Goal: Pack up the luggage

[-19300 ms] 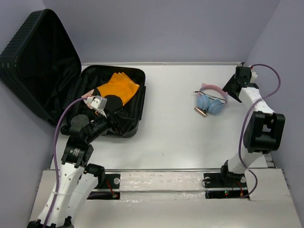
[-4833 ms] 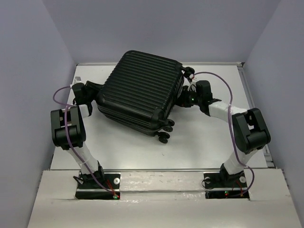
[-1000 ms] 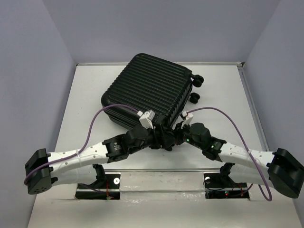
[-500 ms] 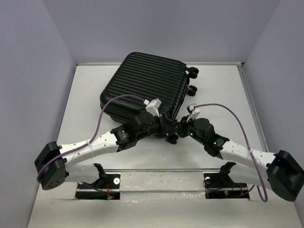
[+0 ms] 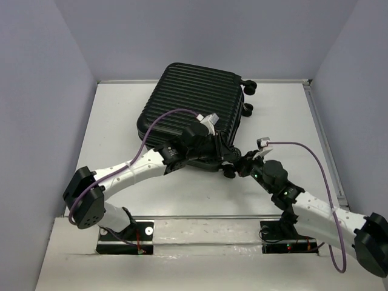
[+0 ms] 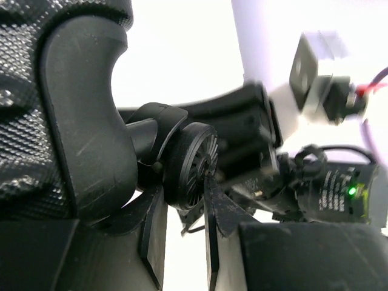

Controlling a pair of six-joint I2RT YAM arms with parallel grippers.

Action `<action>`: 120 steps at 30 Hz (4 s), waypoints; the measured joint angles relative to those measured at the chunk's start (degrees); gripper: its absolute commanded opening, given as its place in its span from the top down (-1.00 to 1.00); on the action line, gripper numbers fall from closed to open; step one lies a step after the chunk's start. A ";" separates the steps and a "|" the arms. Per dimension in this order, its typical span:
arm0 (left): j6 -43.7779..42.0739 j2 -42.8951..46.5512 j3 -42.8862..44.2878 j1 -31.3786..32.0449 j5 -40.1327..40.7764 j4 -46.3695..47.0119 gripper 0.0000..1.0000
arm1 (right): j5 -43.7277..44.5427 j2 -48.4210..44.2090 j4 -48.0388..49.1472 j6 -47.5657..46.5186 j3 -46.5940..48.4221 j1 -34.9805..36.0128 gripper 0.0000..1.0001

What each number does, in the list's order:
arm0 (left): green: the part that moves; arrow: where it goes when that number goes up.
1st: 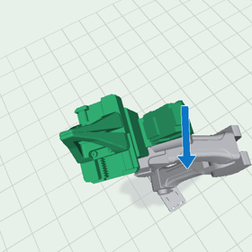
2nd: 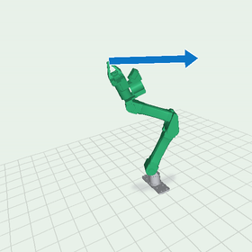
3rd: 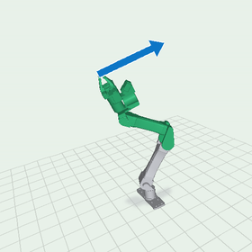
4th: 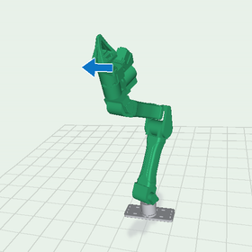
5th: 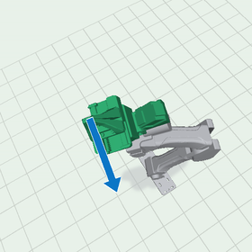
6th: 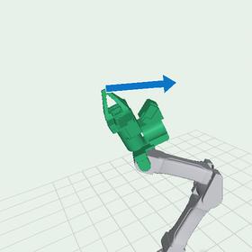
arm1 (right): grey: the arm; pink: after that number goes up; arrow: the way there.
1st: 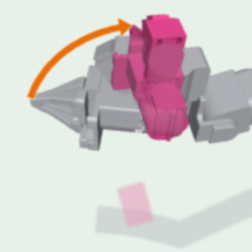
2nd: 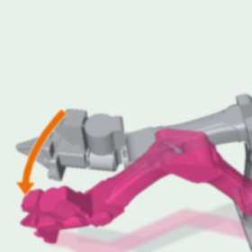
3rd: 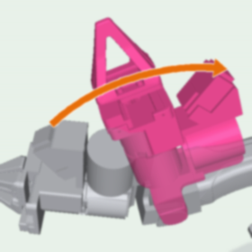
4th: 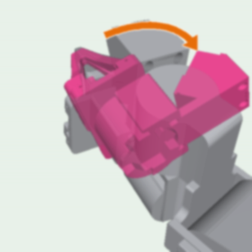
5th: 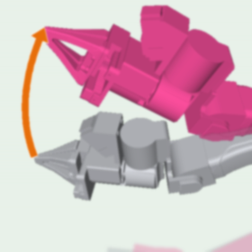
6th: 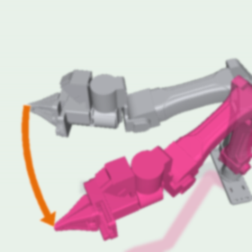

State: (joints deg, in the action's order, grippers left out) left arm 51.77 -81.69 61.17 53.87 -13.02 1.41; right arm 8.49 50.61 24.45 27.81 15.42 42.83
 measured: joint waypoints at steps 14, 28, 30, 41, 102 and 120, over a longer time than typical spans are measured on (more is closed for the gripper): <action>0.90 -6.60 0.63 -1.16 1.53 14.01 0.88 | -2.36 1.31 3.93 -3.37 -1.38 5.18 0.86; -3.45 -14.12 15.96 -4.68 -1.86 2.32 -0.71 | 13.64 28.89 34.45 -3.61 1.46 13.20 0.86; -5.11 -13.18 17.64 -4.81 -1.49 2.16 -0.87 | 15.13 31.45 37.81 -3.58 1.46 14.34 0.86; -18.47 13.88 16.94 -26.32 4.46 -5.18 -0.96 | 11.10 21.16 27.96 -0.26 -0.59 18.99 0.86; -24.09 10.36 -12.94 -49.59 -17.90 6.64 -0.83 | 1.46 12.41 -29.27 -5.60 45.88 6.45 -1.00; -22.69 18.14 -18.36 -40.09 -4.79 7.30 -0.80 | -18.25 30.88 -27.98 -3.39 47.41 -26.38 -0.85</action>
State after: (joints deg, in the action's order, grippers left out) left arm 29.08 -63.55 42.81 13.78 -17.80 8.71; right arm -9.76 81.49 -3.53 24.43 62.83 16.45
